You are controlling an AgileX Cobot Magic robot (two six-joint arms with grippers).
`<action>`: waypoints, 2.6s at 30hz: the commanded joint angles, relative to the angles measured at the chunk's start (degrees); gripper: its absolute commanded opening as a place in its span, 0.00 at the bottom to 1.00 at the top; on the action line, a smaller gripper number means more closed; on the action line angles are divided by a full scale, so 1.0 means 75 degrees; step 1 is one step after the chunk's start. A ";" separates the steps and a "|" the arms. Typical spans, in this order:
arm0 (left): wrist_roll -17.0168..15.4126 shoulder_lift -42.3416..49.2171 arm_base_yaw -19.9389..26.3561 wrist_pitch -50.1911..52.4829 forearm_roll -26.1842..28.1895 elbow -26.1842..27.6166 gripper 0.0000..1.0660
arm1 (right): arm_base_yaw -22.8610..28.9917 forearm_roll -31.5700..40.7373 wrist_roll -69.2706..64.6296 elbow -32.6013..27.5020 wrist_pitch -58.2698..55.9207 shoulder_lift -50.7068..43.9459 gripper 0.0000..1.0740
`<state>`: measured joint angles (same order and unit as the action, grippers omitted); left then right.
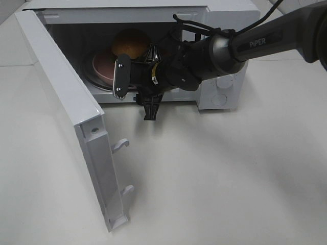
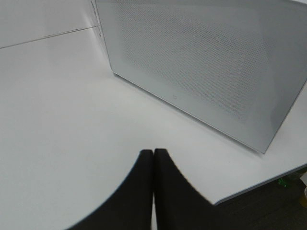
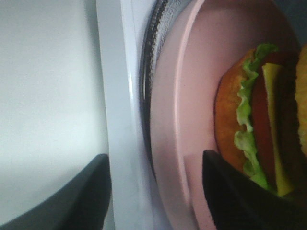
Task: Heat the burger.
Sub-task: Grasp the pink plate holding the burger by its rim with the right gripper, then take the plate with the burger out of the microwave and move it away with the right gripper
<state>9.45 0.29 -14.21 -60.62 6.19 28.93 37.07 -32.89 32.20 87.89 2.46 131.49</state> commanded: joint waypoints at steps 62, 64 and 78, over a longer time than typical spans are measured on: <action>-0.0061 0.0153 0.0023 0.0115 0.0008 -0.0015 0.00 | -0.0038 -0.0023 0.0183 0.0092 -0.1024 -0.0474 0.00; -0.0061 0.0153 0.0023 0.0115 0.0008 -0.0015 0.00 | 0.0053 -0.0008 0.0321 0.0092 -0.1207 -0.0542 0.00; -0.0061 0.0153 0.0023 0.0115 0.0008 -0.0015 0.00 | 0.0145 0.2238 0.2903 0.0092 -0.2070 -0.0863 0.00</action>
<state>9.45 0.29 -14.21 -60.62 6.19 28.93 38.62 -19.77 49.56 88.41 -12.61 126.85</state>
